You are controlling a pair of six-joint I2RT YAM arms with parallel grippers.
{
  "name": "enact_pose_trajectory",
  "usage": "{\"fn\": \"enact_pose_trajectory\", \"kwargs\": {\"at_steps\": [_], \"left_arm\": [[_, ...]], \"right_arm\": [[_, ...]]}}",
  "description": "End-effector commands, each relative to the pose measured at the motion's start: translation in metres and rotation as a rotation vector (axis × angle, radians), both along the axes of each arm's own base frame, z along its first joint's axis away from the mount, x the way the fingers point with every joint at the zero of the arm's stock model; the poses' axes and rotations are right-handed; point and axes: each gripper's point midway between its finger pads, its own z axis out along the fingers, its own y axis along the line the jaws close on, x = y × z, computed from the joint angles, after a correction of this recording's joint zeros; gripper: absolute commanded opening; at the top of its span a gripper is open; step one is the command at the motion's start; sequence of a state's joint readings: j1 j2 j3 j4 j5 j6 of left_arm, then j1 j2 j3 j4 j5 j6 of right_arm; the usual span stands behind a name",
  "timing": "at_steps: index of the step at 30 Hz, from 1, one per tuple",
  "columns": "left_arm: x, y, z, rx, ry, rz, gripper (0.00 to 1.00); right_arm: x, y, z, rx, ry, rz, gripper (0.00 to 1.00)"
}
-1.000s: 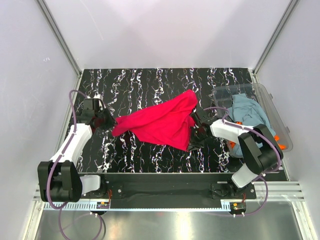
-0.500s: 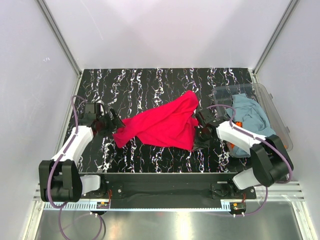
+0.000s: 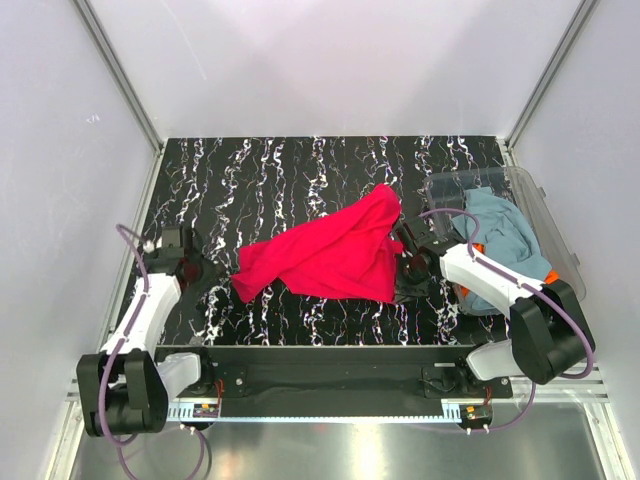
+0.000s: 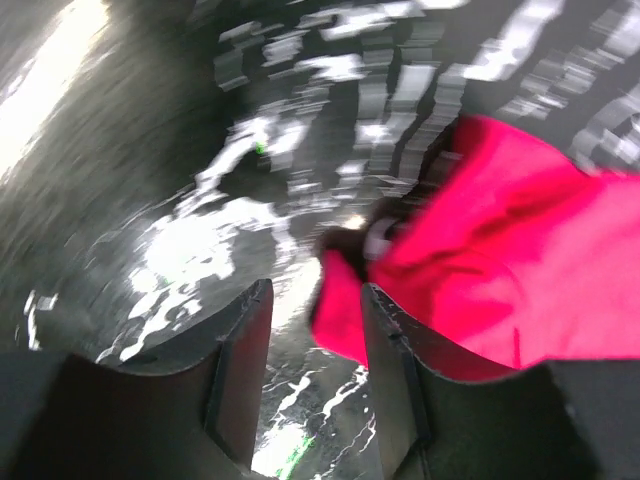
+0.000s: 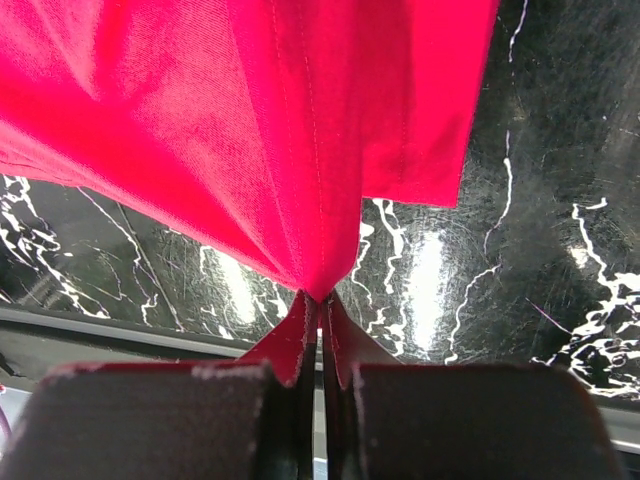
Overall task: Fold and stack the t-shirts
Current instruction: Flatten the tshirt out
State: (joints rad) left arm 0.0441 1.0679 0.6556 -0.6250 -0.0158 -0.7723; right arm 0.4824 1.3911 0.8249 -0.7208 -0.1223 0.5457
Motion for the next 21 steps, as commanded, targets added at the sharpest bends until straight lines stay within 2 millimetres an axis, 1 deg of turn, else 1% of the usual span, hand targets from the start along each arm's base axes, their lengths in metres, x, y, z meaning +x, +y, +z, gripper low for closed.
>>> {"fn": "enact_pose_trajectory", "kwargs": {"at_steps": [1,2,3,4,5,6,7,9,11,13,14,17,21], "left_arm": [[-0.014,0.014,-0.013,-0.044,0.059,0.23,0.45],[-0.015,0.015,-0.015,-0.053,0.069,0.252,0.46],[-0.017,0.012,-0.022,-0.081,0.093,0.264,0.47],[-0.008,0.011,-0.022,-0.113,0.062,0.274,0.52],[-0.003,-0.002,-0.022,-0.19,0.054,0.236,0.54],[-0.001,-0.006,-0.027,-0.217,0.058,0.221,0.61],[0.005,-0.006,-0.026,-0.228,0.042,0.215,0.64],[0.011,-0.008,-0.026,-0.237,0.047,0.209,0.74],[0.014,-0.01,-0.024,-0.254,0.047,0.199,0.78],[0.013,-0.012,-0.028,-0.282,0.064,0.214,0.75],[0.012,-0.017,-0.028,-0.318,0.073,0.213,0.71],[0.009,-0.028,-0.034,-0.386,0.099,0.226,0.65],[0.009,-0.036,-0.036,-0.452,0.122,0.251,0.62]], "right_arm": [[0.009,0.0,0.011,0.002,-0.03,0.016,0.0],[0.009,0.001,0.012,0.006,-0.03,0.019,0.0],[0.011,0.003,0.014,0.013,-0.035,0.018,0.0],[0.012,0.003,0.015,0.016,-0.039,0.022,0.0],[0.012,0.004,0.016,0.018,-0.042,0.024,0.0],[0.013,0.005,0.018,0.023,-0.046,0.026,0.0],[0.013,0.005,0.018,0.023,-0.048,0.028,0.0],[0.012,0.005,0.018,0.024,-0.05,0.035,0.0],[0.009,0.004,0.017,0.024,-0.042,0.037,0.0],[0.009,0.003,0.017,0.023,-0.048,0.037,0.0],[0.008,0.003,0.017,0.024,-0.046,0.038,0.0],[0.009,0.003,0.017,0.024,-0.048,0.04,0.0],[0.01,0.004,0.017,0.027,-0.05,0.044,0.0]]}}
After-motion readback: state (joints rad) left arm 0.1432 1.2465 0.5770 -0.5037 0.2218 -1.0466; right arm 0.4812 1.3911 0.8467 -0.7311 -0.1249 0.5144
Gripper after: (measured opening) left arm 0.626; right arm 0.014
